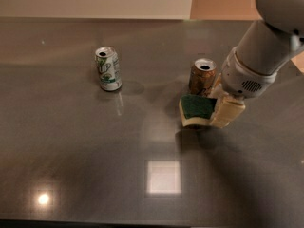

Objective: Move sponge near orange can

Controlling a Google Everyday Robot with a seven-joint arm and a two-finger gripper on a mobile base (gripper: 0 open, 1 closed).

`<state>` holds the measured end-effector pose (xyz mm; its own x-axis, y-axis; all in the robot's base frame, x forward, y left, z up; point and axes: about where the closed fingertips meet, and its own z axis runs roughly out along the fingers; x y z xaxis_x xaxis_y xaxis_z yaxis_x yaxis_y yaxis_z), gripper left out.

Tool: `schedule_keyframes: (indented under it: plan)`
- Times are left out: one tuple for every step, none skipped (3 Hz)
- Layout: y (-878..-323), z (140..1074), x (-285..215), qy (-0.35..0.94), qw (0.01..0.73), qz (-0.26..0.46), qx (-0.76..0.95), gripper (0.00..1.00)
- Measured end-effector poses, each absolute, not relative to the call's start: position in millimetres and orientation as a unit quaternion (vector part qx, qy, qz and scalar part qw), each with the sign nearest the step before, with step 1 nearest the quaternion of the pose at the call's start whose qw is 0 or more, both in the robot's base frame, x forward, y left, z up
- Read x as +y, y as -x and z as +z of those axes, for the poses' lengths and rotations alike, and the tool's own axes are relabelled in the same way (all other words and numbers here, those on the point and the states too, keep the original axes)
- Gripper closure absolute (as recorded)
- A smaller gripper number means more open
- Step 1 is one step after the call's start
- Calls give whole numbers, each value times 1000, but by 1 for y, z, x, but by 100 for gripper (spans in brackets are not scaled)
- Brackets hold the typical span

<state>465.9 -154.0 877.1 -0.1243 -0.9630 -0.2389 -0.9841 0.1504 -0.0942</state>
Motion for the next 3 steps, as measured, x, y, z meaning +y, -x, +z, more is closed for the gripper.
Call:
schedule_keyframes:
  plan:
    - [-484,871,-176,627,121,28,769,82]
    - [-500,866,-190,614,121,14,780,59]
    - [-509,859,-196,617,117,5,778,35]
